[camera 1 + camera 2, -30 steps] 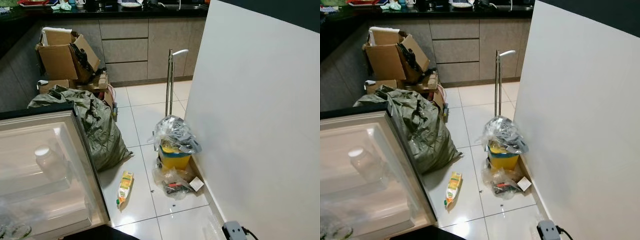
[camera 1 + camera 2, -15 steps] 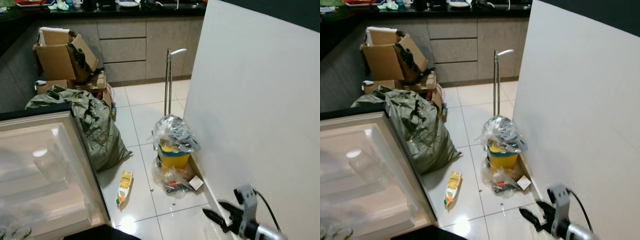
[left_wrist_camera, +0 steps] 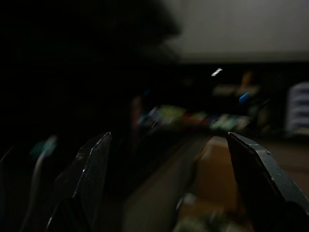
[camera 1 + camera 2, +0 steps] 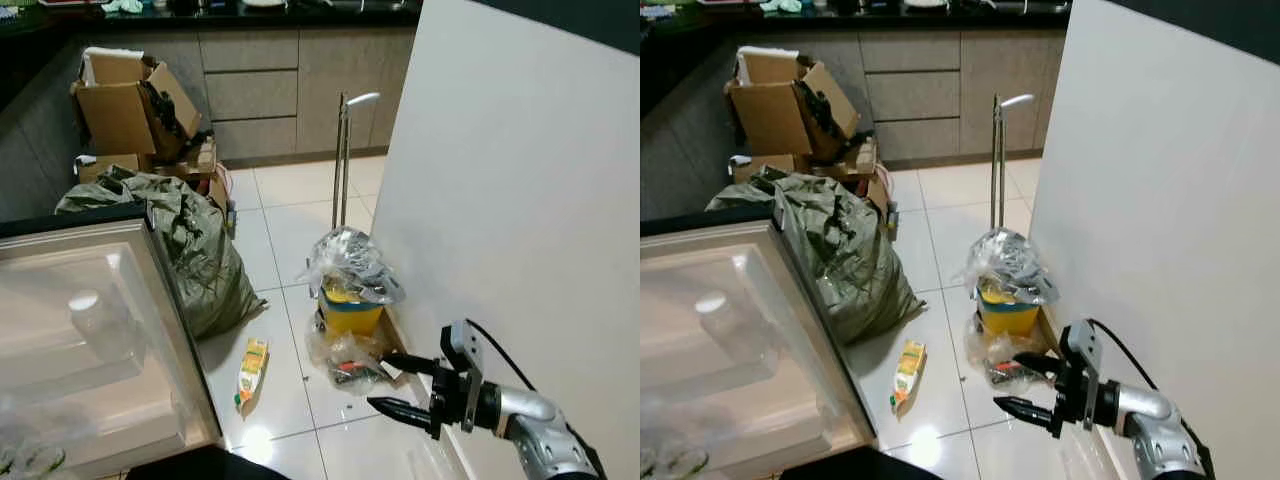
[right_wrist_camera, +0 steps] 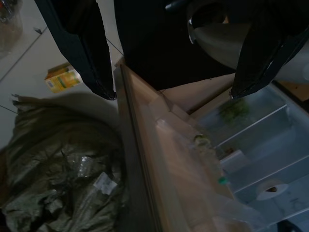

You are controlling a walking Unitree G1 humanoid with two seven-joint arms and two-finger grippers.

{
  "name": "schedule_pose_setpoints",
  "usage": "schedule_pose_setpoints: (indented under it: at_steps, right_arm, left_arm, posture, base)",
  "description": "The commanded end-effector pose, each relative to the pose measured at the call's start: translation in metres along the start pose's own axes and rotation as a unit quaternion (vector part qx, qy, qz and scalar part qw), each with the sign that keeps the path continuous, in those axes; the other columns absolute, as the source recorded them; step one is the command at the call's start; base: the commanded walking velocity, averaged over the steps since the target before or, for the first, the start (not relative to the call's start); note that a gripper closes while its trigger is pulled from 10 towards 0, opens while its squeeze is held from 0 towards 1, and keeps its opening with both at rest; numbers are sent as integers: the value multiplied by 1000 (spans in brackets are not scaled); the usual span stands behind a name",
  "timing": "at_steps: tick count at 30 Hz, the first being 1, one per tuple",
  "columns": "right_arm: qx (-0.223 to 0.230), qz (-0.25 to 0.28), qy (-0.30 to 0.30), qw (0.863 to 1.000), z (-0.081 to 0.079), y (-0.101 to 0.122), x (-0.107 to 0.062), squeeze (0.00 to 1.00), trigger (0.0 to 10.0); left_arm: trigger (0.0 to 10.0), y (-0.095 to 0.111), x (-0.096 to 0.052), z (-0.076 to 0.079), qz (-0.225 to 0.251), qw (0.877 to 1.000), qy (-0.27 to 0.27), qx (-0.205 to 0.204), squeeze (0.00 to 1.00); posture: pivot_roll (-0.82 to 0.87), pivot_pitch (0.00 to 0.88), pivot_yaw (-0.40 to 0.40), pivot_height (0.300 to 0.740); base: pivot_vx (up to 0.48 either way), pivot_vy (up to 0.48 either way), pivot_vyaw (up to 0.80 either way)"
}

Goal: Restocking fridge

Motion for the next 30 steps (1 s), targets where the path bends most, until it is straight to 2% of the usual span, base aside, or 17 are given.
schedule_pose_setpoints:
  at_steps: [1,2,5,6,7,11,14,16,17,19,20,21,25,27,28,29,30]
  right_arm:
    - [4,-2,4,1000,-2,1,-4,0,10000]
    - [4,-2,4,1000,-2,1,-4,0,10000]
    - [6,-8,7,1000,-5,3,-5,0,10000]
    - [3,-11,19,1000,-9,6,-5,0,10000]
    - [3,-11,19,1000,-9,6,-5,0,10000]
    - [-25,18,38,999,-17,29,-3,0,10000]
    - [-35,28,44,998,-19,37,-3,0,10000]
    - [-54,40,49,997,-22,51,-5,0,10000]
    - [-72,49,55,995,-25,63,-6,0,10000]
    - [-80,52,58,994,-27,68,-6,0,10000]
    - [-80,52,58,994,-27,68,-6,0,10000]
    - [-86,54,63,993,-30,73,-6,0,10000]
    - [-90,52,71,992,-34,77,-6,0,10000]
    - [-89,48,75,992,-35,78,-6,0,10000]
    - [-89,46,77,992,-36,78,-6,0,10000]
    - [-89,46,77,992,-36,78,-6,0,10000]
    - [-92,43,80,992,-38,79,-5,0,10000]
  left_arm:
    - [10000,15,10,2,16,999,-39,-5,0]
    - [10000,15,10,2,16,999,-39,-5,0]
    - [10000,36,22,22,40,988,-147,-12,0]
    - [10000,37,25,34,32,979,-202,4,0]
    - [10000,37,25,34,32,979,-202,4,0]
    - [10000,36,25,58,6,948,-317,37,0]
    - [10000,36,26,64,1,938,-342,49,0]
    - [10000,38,26,73,-1,925,-374,62,0]
    - [10000,38,27,79,-7,912,-402,77,0]
    - [10000,37,26,81,-12,903,-419,89,0]
    - [10000,37,26,81,-12,903,-419,89,0]
    - [10000,35,22,84,-23,886,-452,104,0]
    - [10000,31,13,88,-54,835,-529,139,0]
    - [10000,33,12,89,-67,802,-574,153,0]
    - [10000,34,13,89,-71,792,-585,158,0]
    - [10000,34,13,89,-71,792,-585,158,0]
    - [10000,35,11,88,-93,756,-624,174,0]
  posture:
    - [-35,45,3,740]
    - [-35,45,3,740]
    - [-32,40,1,740]
    - [-31,39,3,740]
    - [-31,39,3,740]
    - [-33,41,17,740]
    - [-33,41,17,740]
    - [-32,43,22,740]
    - [-32,43,22,740]
    - [-37,42,22,740]
    - [-37,42,22,740]
    - [-38,41,19,740]
    - [-37,41,17,740]
    - [-36,39,16,740]
    - [-37,38,18,740]
    - [-37,38,18,740]
    - [-38,38,21,740]
  base:
    - [0,0,0]
    - [0,0,0]
    - [0,0,0]
    - [0,0,0]
    - [0,0,0]
    - [0,0,0]
    - [0,0,0]
    - [0,0,0]
    - [0,0,0]
    - [0,0,0]
    - [0,0,0]
    - [0,0,0]
    - [0,0,0]
    - [0,0,0]
    - [0,0,0]
    - [0,0,0]
    - [0,0,0]
Point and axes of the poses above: a point about 5 cm out from each wrist's last joint towards the gripper, its own x axis pointing out of the wrist towards the gripper, its own y axis along the axis of the wrist's last joint, z = x × y, the point moved 1 cm from there along x, pointing out of the wrist towards the gripper, and after that the axes turned 8 degrees about x, right-handed, at the moved point
